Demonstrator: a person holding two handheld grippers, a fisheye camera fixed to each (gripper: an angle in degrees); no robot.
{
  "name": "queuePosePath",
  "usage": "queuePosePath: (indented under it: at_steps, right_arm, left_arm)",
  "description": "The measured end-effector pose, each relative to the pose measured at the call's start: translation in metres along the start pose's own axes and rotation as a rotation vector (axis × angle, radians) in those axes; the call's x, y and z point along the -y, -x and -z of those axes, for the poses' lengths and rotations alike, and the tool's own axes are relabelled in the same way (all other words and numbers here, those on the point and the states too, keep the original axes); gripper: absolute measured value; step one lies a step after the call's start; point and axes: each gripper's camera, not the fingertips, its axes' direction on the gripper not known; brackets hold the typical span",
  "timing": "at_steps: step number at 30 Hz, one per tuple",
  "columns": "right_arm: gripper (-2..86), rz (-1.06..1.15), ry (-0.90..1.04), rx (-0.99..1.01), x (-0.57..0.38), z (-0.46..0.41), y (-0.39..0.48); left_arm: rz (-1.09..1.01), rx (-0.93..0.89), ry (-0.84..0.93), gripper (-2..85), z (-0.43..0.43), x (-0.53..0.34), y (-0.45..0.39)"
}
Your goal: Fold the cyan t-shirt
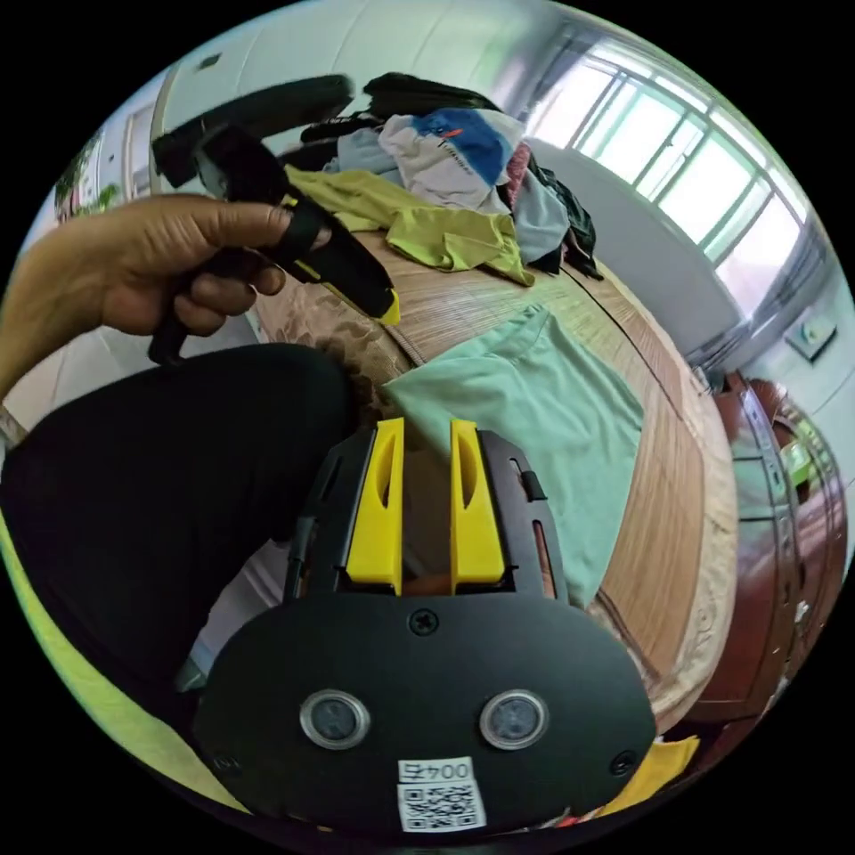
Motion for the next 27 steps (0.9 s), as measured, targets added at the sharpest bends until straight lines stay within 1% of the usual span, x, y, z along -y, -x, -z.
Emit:
queuePosePath:
  at_steps: [1,3,5,8,9,10,11,13,15,17,18,19,20,22,23,25,27]
  right_arm:
    - [7.5,0.029,0.011,-0.055,0.009,-0.007,0.015]
    - [6.4,0.061,0.038,-0.101,0.02,-0.016,0.03]
    - [6.0,0.048,0.055,-0.09,0.027,-0.018,0.029]
    - [6.2,-0.111,0.036,0.073,0.028,-0.002,-0.011]
    - [8.0,-0.127,-0.006,0.151,0.024,0.01,-0.023]
    - [9.1,-0.101,-0.038,0.167,0.022,0.02,-0.022]
    - [9.4,-0.075,-0.042,0.157,0.022,0.023,-0.017]
    - [10.1,0.068,-0.013,0.083,0.026,0.021,0.02]
    - [9.5,0.147,0.013,0.005,0.029,0.011,0.043]
    - [7.4,0.162,0.051,-0.08,0.033,-0.003,0.051]
    - [3.6,0.129,0.061,-0.128,0.035,-0.006,0.043]
    - [1.3,0.07,0.045,-0.134,0.034,0.0,0.024]
    - [0.9,0.039,0.037,-0.105,0.034,0.006,0.012]
    - [0.1,-0.115,0.007,0.11,0.025,0.027,-0.053]
    - [0.1,-0.157,-0.004,0.165,0.022,0.031,-0.07]
    - [0.3,-0.311,-0.028,0.346,0.006,0.034,-0.132]
    - [1.0,-0.36,-0.024,0.451,-0.002,0.028,-0.16]
  left_arm:
    - [0.007,-0.017,0.013,0.1,0.0,-0.002,0.01]
    - [0.019,-0.041,0.02,0.2,0.001,-0.003,0.025]
    - [0.039,-0.067,0.019,0.2,0.006,-0.002,0.045]
    - [0.057,-0.101,0.024,0.2,0.009,0.001,0.068]
    - [0.059,-0.102,0.025,0.2,0.01,0.001,0.072]
    - [0.063,-0.104,0.023,0.2,0.012,0.002,0.08]
    - [0.069,-0.106,0.023,0.2,0.014,0.002,0.088]
    - [0.077,-0.11,0.021,0.2,0.016,0.001,0.1]
    - [0.082,-0.11,0.022,0.2,0.019,0.002,0.11]
    - [0.076,-0.107,0.025,0.2,0.025,0.003,0.122]
    - [0.074,-0.105,0.025,0.2,0.026,0.004,0.125]
    - [0.07,-0.099,0.025,0.2,0.03,0.005,0.131]
    - [0.07,-0.098,0.026,0.2,0.033,0.006,0.137]
    - [0.075,-0.106,0.027,0.3,0.036,0.008,0.148]
    - [0.084,-0.117,0.029,0.3,0.036,0.01,0.156]
    - [0.098,-0.139,0.038,0.3,0.032,0.012,0.167]
    - [0.11,-0.154,0.053,0.5,0.028,0.015,0.176]
